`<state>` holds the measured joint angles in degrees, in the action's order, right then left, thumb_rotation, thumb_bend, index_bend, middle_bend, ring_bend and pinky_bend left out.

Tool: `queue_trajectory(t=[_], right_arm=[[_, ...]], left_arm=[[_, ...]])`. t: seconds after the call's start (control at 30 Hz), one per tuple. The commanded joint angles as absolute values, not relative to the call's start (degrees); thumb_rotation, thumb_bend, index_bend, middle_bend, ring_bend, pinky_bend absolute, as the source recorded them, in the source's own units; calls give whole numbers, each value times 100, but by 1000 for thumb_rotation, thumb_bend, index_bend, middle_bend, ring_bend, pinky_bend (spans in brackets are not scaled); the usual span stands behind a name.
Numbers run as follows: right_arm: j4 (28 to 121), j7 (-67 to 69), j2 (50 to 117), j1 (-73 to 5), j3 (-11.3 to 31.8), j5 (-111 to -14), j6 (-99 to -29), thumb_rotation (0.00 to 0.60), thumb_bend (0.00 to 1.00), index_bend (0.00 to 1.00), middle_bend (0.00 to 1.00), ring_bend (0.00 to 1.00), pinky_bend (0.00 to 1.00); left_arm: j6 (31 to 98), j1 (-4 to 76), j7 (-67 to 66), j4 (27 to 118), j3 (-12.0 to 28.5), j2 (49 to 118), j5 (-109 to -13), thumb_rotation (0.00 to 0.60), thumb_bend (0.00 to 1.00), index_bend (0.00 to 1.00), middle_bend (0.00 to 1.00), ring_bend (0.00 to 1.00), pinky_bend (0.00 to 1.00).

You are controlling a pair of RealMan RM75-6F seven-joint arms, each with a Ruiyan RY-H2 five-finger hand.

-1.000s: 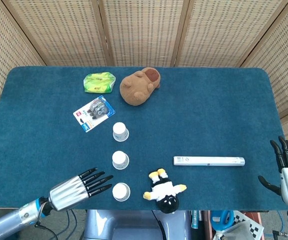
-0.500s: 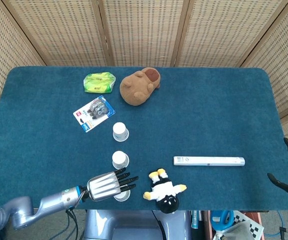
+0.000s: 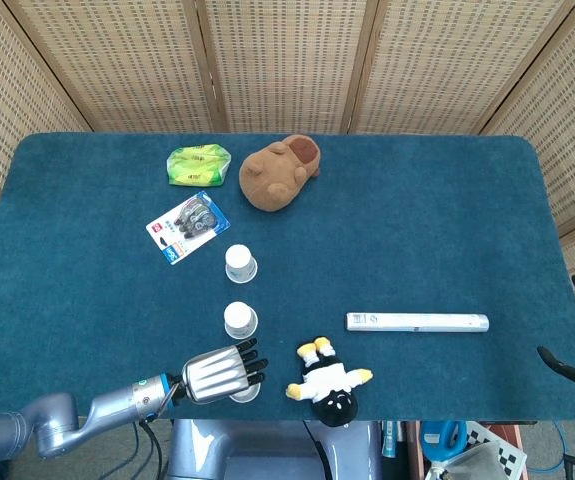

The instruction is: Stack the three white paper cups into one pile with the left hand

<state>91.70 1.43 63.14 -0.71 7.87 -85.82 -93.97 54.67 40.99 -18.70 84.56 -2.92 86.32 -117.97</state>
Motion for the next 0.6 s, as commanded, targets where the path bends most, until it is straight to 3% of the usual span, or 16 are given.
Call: queue_trajectory(t=[0.03, 0.4, 0.6], right_arm=[[9176, 142, 6309, -73, 787, -8581, -9389, 600, 0, 0, 0, 0, 0], [9188, 142, 6302, -69, 785, -8570, -9376, 600, 0, 0, 0, 0, 0], [9191, 155, 6293, -75, 782, -8562, -9347, 600, 0, 0, 0, 0, 0]], left_arm=[[5518, 4130, -1891, 8499, -346, 8622, -11760, 600, 159, 416, 351, 383, 266], [5841, 4204, -2075, 8655, -312, 8562, -11677, 600, 160, 452, 378, 397, 271], [6094, 4254, -2320, 9391, 350, 8104, -11158, 600, 160, 453, 379, 397, 271]])
